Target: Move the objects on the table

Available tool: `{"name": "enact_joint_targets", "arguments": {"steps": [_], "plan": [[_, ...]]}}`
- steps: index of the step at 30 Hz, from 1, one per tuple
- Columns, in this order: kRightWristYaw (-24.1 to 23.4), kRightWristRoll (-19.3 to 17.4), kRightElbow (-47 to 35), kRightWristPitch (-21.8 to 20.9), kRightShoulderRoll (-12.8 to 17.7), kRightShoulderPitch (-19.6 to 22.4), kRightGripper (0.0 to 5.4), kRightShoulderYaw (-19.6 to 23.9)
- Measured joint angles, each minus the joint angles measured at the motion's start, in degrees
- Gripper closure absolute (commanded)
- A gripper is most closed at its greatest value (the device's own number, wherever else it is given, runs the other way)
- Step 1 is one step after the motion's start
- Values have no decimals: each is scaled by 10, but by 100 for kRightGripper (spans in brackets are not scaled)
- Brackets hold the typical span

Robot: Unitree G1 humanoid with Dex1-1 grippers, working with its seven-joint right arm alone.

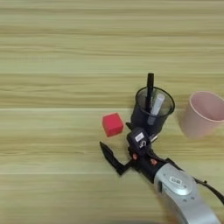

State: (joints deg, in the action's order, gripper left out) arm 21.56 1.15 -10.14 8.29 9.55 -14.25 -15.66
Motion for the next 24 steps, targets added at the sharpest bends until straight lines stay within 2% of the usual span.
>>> {"name": "enact_joint_targets", "arguments": {"steps": [7,24], "plan": [[-10,-1,35,0,-17,34,3,-5],[-24,0,85,-14,-36,71,3,-6]]}}
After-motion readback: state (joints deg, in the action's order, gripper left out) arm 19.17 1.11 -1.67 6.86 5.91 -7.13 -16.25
